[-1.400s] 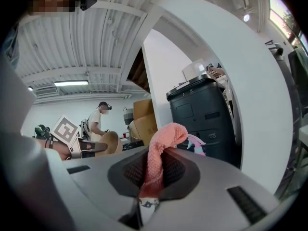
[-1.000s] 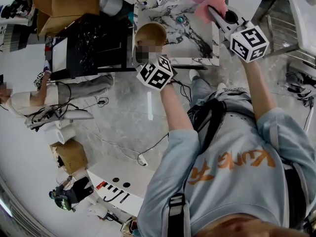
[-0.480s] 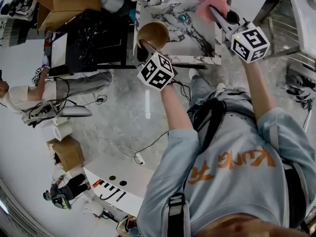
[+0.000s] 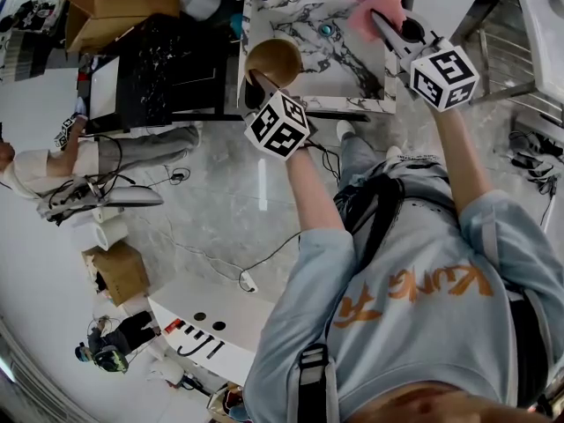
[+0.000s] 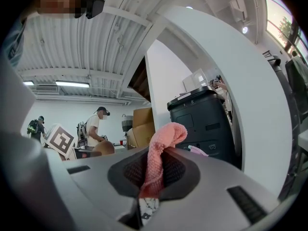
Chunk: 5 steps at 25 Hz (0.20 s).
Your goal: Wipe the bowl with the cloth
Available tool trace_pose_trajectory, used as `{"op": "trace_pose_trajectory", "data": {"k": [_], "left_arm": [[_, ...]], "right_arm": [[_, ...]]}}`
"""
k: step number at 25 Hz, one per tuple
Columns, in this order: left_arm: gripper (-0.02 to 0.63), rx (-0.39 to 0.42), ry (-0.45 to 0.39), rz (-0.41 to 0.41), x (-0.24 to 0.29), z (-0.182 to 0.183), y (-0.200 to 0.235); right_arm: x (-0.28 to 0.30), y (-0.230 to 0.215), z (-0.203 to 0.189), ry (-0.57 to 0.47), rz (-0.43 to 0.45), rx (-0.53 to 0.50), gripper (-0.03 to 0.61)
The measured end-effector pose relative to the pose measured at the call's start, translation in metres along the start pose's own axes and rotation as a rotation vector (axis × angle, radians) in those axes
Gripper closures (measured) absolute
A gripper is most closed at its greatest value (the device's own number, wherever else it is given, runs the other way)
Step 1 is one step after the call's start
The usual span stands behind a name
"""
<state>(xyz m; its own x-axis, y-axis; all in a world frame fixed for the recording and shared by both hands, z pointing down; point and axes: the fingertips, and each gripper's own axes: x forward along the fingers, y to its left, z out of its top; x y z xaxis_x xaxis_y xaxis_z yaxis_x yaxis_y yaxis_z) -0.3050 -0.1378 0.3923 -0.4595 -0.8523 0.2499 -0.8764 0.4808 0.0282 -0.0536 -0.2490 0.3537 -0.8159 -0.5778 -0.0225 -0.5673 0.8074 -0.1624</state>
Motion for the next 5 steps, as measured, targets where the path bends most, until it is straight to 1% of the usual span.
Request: {"op": "trace_pose_trajectory", "data": {"k": [5], "left_arm": [[0.586,-0.001,0.008,0.004,0.0018,-0.0053,0.002]], "right_arm": [[0.0007,-0.0008,-0.0036,0.0,0.001,0.006,0.538]]}}
